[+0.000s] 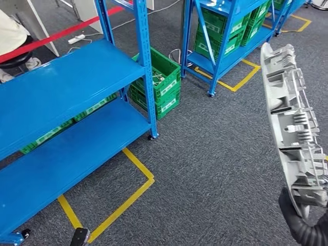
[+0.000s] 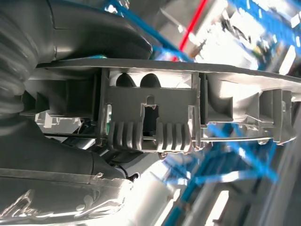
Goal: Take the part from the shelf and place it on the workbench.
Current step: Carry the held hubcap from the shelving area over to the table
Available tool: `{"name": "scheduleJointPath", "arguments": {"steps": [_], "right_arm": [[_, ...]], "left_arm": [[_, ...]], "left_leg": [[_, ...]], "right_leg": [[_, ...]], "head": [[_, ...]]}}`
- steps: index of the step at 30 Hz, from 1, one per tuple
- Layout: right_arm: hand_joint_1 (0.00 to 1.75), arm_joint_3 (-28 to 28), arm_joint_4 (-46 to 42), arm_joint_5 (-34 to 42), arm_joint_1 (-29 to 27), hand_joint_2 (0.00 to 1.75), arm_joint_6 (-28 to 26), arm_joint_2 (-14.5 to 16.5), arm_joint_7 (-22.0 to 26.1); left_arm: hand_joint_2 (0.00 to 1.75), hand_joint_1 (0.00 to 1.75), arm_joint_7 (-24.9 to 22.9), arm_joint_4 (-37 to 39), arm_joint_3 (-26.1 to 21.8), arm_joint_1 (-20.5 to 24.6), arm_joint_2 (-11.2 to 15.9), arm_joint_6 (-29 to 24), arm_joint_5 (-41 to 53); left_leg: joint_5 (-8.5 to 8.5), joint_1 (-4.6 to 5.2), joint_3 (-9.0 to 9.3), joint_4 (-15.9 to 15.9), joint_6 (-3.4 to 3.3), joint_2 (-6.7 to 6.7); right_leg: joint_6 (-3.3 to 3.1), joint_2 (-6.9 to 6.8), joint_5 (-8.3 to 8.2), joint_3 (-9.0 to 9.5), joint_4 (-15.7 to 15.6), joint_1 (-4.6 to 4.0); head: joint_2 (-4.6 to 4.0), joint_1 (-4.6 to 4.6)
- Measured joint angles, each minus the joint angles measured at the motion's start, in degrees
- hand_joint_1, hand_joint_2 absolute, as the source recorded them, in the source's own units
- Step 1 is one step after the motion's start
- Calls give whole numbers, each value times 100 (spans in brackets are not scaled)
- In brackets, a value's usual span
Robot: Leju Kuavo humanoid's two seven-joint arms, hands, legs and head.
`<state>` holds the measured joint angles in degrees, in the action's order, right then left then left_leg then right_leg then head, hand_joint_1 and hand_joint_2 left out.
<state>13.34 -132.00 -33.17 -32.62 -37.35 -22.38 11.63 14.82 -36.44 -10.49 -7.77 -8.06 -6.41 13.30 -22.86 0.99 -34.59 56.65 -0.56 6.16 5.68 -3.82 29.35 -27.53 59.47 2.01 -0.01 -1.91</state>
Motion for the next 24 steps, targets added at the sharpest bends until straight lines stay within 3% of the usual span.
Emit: {"name": "scheduleJointPath", "arguments": {"steps": [1,2,3,4,6,8,9,10,11,13,14,16,18,19,20,21,23,24], "right_arm": [[175,-21,-16,10,6,175,0,42,56],[175,-42,-30,16,6,175,0,87,100],[175,-66,-39,21,-1,175,0,128,137],[175,-96,-50,39,-15,175,0,168,165],[175,-189,-107,144,-58,175,0,271,235],[175,-319,-176,284,-105,175,1,378,300],[175,-384,-201,339,-134,175,2,427,327],[175,-442,-221,383,-169,175,4,474,356],[175,-493,-243,420,-206,175,7,518,387],[175,-581,-296,500,-258,175,18,597,446],[175,-625,-324,540,-272,175,25,632,469],[175,-717,-381,608,-308,175,40,699,515],[175,-801,-438,662,-374,175,56,770,559],[175,-842,-464,688,-409,175,68,809,581],[175,-883,-486,709,-433,175,81,844,601],[175,-916,-502,720,-446,175,96,877,620],[175,-965,-525,721,-455,175,121,944,645],[175,-979,-533,721,-460,175,129,978,648]], "left_arm": [[175,0,5,-3,-42,-10,1,1,1],[175,0,9,-2,-68,-18,-3,8,5],[175,0,11,-2,-86,-27,-2,15,16],[175,0,12,0,-93,-36,-9,32,41],[175,0,-4,1,-109,-59,-28,79,133],[175,0,-52,1,-118,-69,-52,119,236],[175,0,-78,1,-120,-64,-61,128,271],[175,0,-96,0,-120,-55,-68,135,295],[175,0,-107,0,-120,-43,-74,140,312],[175,0,-113,-3,-121,-10,-76,145,328],[175,0,-114,-5,-121,9,-77,144,338],[175,0,-118,-11,-120,38,-81,144,357],[175,0,-145,-24,-116,47,-97,149,366],[175,0,-172,-43,-114,43,-105,155,361],[175,0,-200,-72,-112,30,-114,164,354],[175,0,-229,-106,-109,9,-121,172,344],[175,0,-277,-176,-108,-59,-124,180,321],[175,0,-298,-204,-109,-92,-121,181,313]], "left_leg": [[38,-5,-10,14,21,46],[83,-20,-10,15,42,92],[66,-47,-31,32,77,59],[-57,-69,-65,94,110,-51],[-635,-82,-179,505,154,-379],[-1208,-65,-297,1207,100,-553],[-1310,-50,-305,1486,58,-581],[-1262,-27,-236,1599,8,-599],[-1114,4,-77,1511,-49,-624],[-813,88,480,815,-196,-819],[-770,113,769,376,-255,-940],[-804,142,1080,-177,-273,-1083],[-727,127,1044,-285,-238,-968],[-653,113,987,-305,-249,-889],[-573,96,919,-325,-267,-804],[-502,83,842,-338,-281,-717],[-380,89,693,-332,-294,-546],[-320,90,617,-326,-287,-451]], "right_leg": [[-68,-14,100,87,-192,-31],[-162,41,89,27,-211,-47],[-213,93,52,-47,-217,-59],[-265,139,-5,-122,-205,-71],[-343,242,-152,-288,-204,-83],[-387,375,-329,-479,-199,-113],[-401,452,-417,-579,-193,-135],[-410,534,-501,-690,-187,-157],[-413,618,-577,-782,-183,-174],[-407,777,-717,-926,-181,-197],[-401,848,-788,-979,-181,-205],[-366,973,-943,-1056,-206,-203],[-310,1078,-1093,-1115,-278,-197],[-283,1035,-1049,-1164,-269,-206],[-258,922,-882,-1240,-162,-219],[-234,757,-590,-1330,79,-222],[-168,493,18,-1489,858,-203],[-134,441,136,-1515,1237,-176]], "head": [[-1,2],[-2,14],[-2,19],[-1,27],[-1,52],[-1,67],[-1,69],[-1,68],[-1,68],[-1,67],[-1,67],[-1,64],[-1,71],[-1,73],[-1,65],[-1,57],[-1,35],[-1,32]]}}
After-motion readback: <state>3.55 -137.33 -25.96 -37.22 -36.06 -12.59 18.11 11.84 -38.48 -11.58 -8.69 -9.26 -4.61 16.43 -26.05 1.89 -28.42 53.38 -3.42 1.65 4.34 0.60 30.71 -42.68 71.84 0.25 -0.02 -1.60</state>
